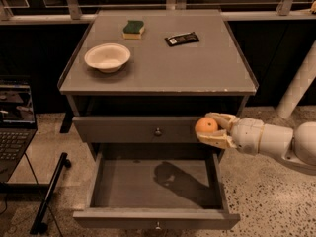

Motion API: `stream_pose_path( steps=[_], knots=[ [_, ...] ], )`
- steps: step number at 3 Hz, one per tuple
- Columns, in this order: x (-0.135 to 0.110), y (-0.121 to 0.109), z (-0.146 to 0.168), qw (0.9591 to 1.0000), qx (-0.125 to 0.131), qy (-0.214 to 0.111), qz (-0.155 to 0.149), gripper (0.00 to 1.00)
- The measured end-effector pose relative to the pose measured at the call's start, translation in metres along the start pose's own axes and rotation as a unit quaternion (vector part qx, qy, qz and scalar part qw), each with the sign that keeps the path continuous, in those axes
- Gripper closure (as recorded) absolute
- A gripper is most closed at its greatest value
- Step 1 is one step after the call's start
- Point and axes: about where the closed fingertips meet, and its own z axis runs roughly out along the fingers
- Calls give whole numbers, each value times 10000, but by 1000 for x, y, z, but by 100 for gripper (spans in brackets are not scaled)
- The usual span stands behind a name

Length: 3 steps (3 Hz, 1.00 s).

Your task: Pick orange from middle drawer and place on counter

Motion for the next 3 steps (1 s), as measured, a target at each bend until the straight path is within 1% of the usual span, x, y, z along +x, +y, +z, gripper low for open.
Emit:
stream_pose_path(
  steps=[1,2,3],
  knots=[
    [-68,25,-23,9981,-157,62,-597,100],
    [-136,33,-45,9925,-62,84,-1220,100],
    [-209,21,-52,9841,255,-164,-1750,100]
  ],
)
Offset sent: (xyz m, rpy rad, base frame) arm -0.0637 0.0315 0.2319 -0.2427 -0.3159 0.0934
